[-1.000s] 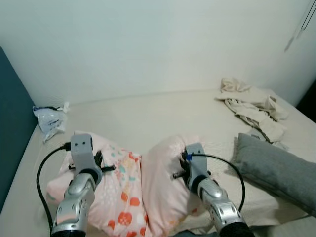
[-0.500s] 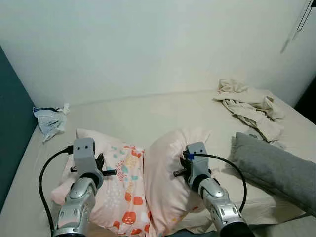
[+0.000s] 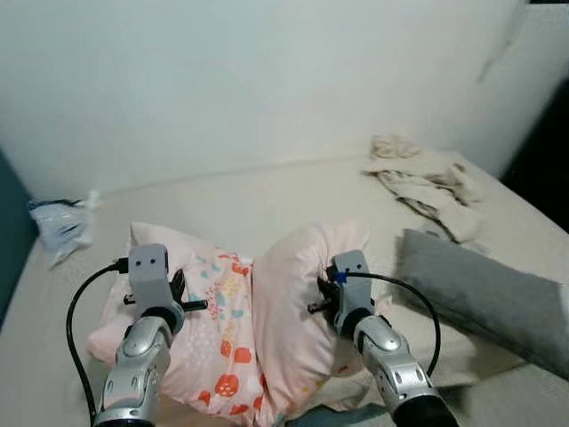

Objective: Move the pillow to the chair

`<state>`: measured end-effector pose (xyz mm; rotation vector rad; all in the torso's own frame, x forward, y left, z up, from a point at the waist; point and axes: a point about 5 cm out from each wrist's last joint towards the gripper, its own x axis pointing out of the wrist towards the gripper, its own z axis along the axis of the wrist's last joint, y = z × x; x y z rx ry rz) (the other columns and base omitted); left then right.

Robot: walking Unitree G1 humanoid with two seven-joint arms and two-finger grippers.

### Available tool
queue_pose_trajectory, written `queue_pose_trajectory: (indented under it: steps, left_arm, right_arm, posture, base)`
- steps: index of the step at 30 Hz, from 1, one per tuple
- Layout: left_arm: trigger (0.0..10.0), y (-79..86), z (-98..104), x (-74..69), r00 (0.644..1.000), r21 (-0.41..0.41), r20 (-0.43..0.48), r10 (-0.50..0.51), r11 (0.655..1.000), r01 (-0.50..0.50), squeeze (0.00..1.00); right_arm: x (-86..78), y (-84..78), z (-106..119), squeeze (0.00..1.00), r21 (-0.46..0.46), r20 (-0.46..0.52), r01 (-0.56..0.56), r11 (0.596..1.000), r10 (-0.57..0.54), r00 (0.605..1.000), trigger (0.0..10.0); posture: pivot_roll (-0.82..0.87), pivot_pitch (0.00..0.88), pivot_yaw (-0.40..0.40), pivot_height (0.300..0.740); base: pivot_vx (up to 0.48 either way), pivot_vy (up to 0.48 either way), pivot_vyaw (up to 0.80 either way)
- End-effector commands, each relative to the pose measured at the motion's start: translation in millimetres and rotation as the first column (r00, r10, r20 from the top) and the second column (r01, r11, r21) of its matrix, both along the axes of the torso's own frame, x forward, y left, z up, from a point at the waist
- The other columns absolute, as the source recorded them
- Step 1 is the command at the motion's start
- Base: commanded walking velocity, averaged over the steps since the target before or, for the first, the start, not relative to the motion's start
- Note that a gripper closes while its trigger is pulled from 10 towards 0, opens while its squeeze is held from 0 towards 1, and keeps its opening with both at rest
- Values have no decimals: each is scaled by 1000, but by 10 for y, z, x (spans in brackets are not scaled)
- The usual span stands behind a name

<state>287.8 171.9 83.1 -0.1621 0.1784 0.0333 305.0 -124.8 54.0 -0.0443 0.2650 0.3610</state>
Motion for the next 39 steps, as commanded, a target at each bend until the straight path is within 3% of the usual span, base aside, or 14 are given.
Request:
queue_pose_trajectory:
  steps: [1,39]
  left_arm:
    - [10000,-109,89,42,998,3,53,-41,999,41,0]
    - [10000,-32,58,-8,999,15,44,-6,1000,5,0]
  right_arm:
    - [40,90,124,0,24,69,-42,999,40,997,10000]
    - [14,114,99,0,23,47,-56,998,55,997,10000]
  posture:
    - [23,45,-30,740]
    - [37,71,-48,740]
  base:
    - [0,0,-800]
    - [0,0,-800]
